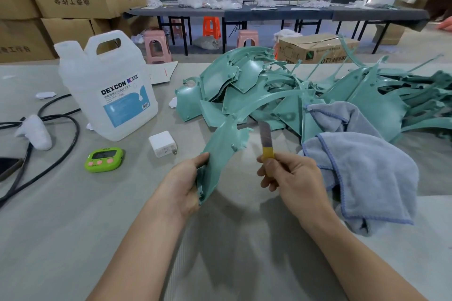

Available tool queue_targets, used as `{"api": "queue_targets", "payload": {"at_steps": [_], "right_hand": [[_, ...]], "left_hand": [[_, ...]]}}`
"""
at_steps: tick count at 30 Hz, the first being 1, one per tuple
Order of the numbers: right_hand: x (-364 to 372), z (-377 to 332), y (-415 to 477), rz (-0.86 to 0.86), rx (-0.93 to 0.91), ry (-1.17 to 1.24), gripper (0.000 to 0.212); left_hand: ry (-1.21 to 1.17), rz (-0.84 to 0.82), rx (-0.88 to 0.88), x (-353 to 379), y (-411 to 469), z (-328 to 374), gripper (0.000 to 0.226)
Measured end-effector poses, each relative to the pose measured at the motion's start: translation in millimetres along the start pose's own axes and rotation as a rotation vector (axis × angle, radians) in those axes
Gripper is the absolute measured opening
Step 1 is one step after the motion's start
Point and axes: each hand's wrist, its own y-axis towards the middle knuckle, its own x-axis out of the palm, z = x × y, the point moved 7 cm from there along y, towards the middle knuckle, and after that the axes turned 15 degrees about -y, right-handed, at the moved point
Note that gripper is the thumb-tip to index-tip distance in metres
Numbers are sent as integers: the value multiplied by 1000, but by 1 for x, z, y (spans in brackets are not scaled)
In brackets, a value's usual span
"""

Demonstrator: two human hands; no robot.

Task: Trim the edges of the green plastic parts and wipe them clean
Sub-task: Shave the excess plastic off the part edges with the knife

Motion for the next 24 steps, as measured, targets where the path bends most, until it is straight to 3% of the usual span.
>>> {"api": "queue_targets", "payload": {"at_steps": [7,13,18,24], "right_hand": [[3,-2,-5,-6,4,40,20],[3,2,-2,23,30,-14,23],[-7,2,-2,109,14,-48,27],[-13,-4,-6,168,-28,-135,25]], "left_hand": [[-147,-25,157,4,4,11,25],[-75,-53,118,2,4,11,17],[-68,-237,114,12,0,13,54],[-78,-246,125,16,-1,11,48]]}}
